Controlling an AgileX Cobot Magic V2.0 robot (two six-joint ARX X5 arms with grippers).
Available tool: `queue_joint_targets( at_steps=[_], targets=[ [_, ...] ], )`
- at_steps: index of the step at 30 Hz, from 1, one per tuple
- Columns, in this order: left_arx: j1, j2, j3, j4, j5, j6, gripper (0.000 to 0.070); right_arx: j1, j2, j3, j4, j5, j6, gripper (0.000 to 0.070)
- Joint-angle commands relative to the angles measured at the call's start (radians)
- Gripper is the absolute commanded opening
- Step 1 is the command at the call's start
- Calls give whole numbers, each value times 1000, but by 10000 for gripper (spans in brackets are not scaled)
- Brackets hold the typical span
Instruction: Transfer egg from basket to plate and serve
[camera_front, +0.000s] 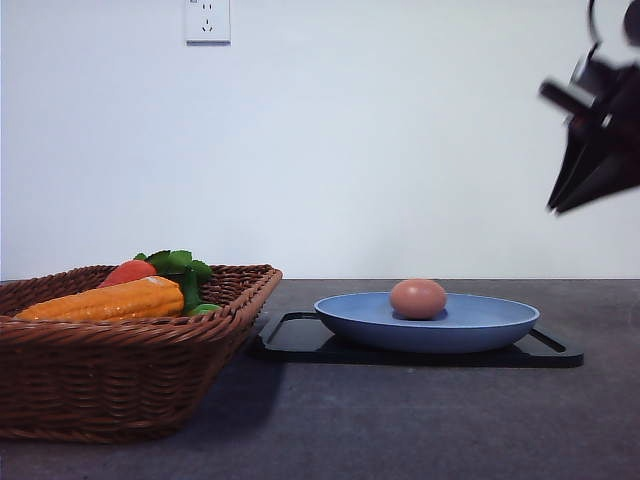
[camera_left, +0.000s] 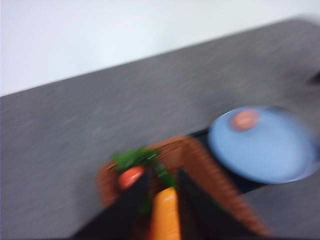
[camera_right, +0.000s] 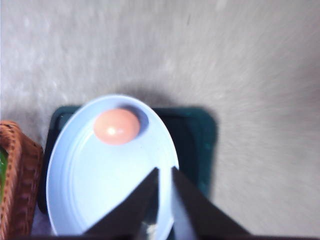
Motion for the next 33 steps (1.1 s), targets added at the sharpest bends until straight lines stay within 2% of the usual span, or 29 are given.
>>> queue_joint_targets(
  at_steps=[1,5,8,14,20,23,27,33],
  targets=[
    [15,50,14,-15,-40,54,0,11,-26,16,-33,36,-53,0],
    [110,130,-10,-22,-46,59,0,63,-130,-19,-74,150,-78,0],
    [180,134,-69,38,21,58,0,117,-217,-88,-58,198,-78,0],
    [292,63,-245,177,153,14,0,234,-430,-328,124,255,-80,0],
    [303,-140,-487,363,210,-86,0,353,-664,-597,335,397,-80,0],
    [293,-272,-592,452,252,-164,0,403,-770,-717,463,440,-79,0],
    [284,-394,-624,426,286,-229,0,434,-856,-801,554,454,-69,0],
    [284,-445,-621,426,285,-233,0,435,-904,-802,563,454,-58,0]
  ],
)
